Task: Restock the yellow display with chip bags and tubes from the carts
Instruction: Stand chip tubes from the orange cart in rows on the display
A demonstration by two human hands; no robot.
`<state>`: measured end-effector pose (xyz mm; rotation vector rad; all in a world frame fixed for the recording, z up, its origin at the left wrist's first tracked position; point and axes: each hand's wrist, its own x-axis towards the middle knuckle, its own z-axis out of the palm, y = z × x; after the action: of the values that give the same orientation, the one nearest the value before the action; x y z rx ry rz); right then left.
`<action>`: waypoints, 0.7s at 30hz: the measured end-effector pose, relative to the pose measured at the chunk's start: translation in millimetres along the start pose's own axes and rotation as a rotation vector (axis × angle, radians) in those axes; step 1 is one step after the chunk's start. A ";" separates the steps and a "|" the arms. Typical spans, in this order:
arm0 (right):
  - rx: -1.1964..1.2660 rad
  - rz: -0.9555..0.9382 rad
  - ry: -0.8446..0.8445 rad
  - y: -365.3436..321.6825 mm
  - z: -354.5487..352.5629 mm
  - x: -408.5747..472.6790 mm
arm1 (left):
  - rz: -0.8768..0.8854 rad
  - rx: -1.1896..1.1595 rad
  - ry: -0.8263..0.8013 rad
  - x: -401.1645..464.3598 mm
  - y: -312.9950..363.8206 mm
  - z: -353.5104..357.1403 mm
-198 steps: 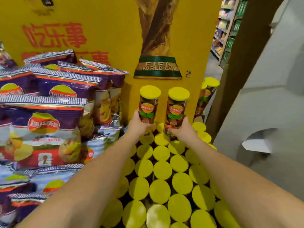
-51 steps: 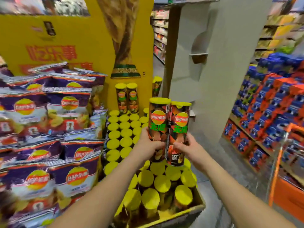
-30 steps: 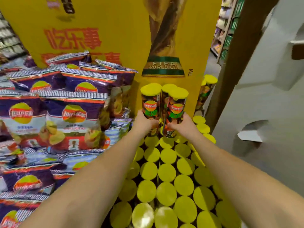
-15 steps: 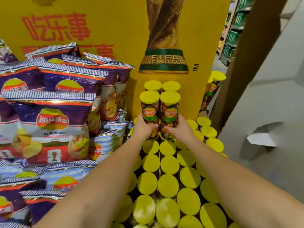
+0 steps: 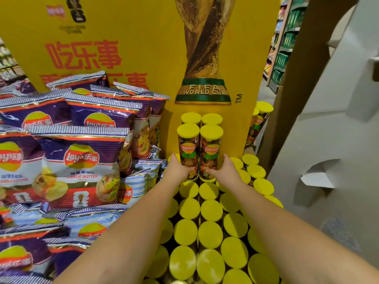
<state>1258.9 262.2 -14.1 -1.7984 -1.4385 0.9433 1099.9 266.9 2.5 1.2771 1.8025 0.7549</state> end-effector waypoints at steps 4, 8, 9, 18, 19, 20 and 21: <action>-0.039 0.009 0.010 -12.9 -16.1 -47.3 | -0.019 0.029 0.027 -42.2 3.4 -15.2; 0.018 0.045 0.005 -14.2 -30.8 -117.0 | 0.011 0.014 -0.015 -115.4 5.1 -28.5; 0.047 0.048 0.016 -13.4 -34.7 -136.9 | 0.032 0.017 -0.035 -136.3 5.2 -30.8; 0.357 0.166 0.185 55.1 -72.8 -357.0 | 0.183 -0.083 -0.263 -336.3 -29.5 -2.1; 0.391 0.184 0.212 70.2 -78.1 -383.3 | 0.193 -0.101 -0.304 -358.1 -34.8 7.6; 0.414 0.195 0.235 80.8 -82.8 -402.5 | 0.205 -0.126 -0.333 -372.7 -39.2 16.2; 0.433 0.211 0.265 93.2 -88.4 -424.5 | 0.213 -0.138 -0.373 -390.6 -43.9 27.1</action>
<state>1321.1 -175.9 15.3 -1.6866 -0.8186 0.9870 1174.5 -116.5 53.6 1.4251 1.3111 0.6885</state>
